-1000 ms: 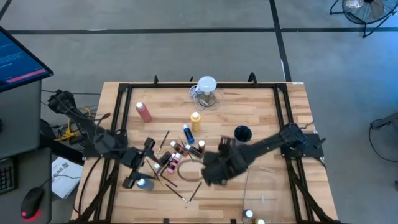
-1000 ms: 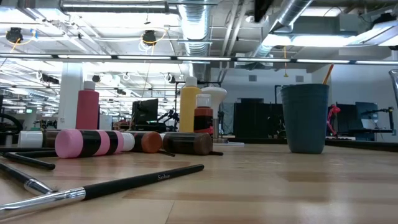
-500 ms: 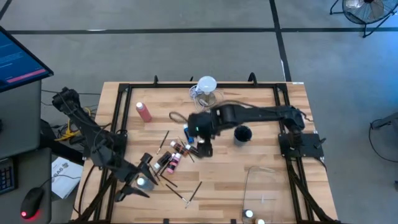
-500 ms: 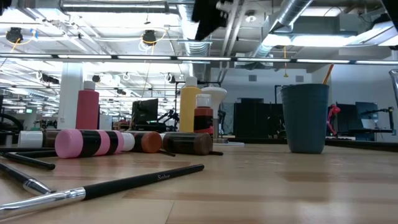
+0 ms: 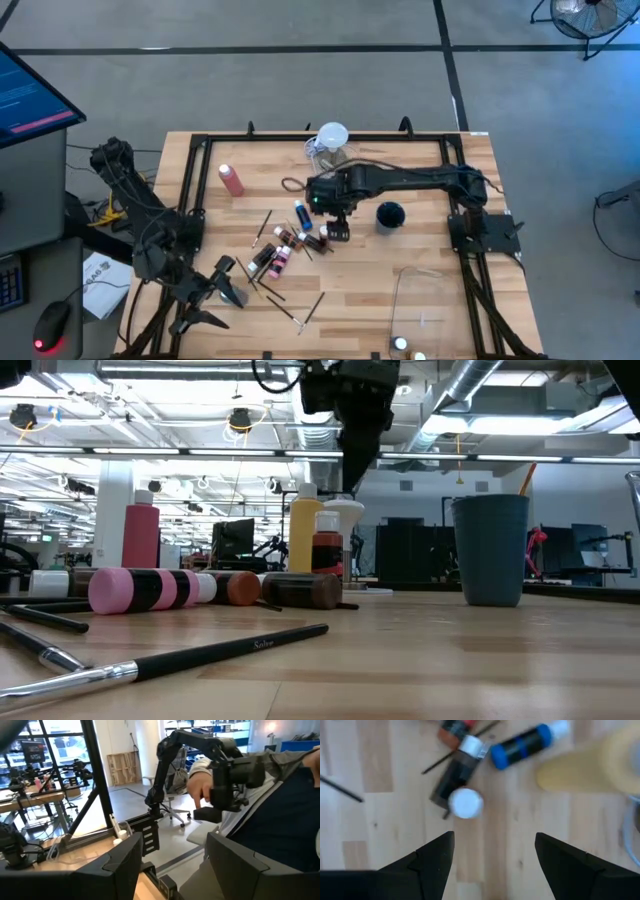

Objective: Pick & Place Paint Supplies
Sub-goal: Put the right small brown paint bottle into the transparent bin, then put the small dark green paint bottle into the transparent bin

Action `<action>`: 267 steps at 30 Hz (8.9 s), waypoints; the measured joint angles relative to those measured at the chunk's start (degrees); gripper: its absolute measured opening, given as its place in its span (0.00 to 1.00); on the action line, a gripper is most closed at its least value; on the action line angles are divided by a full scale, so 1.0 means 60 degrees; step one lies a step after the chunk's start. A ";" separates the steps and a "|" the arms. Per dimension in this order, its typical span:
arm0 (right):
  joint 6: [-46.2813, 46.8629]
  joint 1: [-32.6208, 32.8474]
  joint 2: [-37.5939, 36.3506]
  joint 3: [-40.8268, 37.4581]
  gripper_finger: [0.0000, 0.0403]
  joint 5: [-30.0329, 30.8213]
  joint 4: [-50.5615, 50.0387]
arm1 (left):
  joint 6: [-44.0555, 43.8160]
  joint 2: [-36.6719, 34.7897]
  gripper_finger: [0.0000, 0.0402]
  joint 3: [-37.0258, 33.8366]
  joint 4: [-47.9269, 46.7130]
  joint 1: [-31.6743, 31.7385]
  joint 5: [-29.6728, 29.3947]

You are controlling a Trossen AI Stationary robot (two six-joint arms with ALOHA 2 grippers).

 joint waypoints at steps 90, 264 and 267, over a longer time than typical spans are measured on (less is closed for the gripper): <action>0.0106 0.0623 0.1683 -0.0360 0.32 0.0997 0.1638 | -0.0180 0.0314 0.52 0.0000 0.0551 0.0018 -0.0342; 1.5144 0.8988 -0.2923 -0.1983 0.56 0.4464 -0.3963 | 0.2146 -0.1067 0.52 0.0044 0.0751 0.3759 -0.1300; 1.4212 0.8832 -0.3269 -0.1983 0.56 0.7024 -0.3952 | 0.2037 -0.1065 0.52 0.0042 0.0686 0.3759 -0.1300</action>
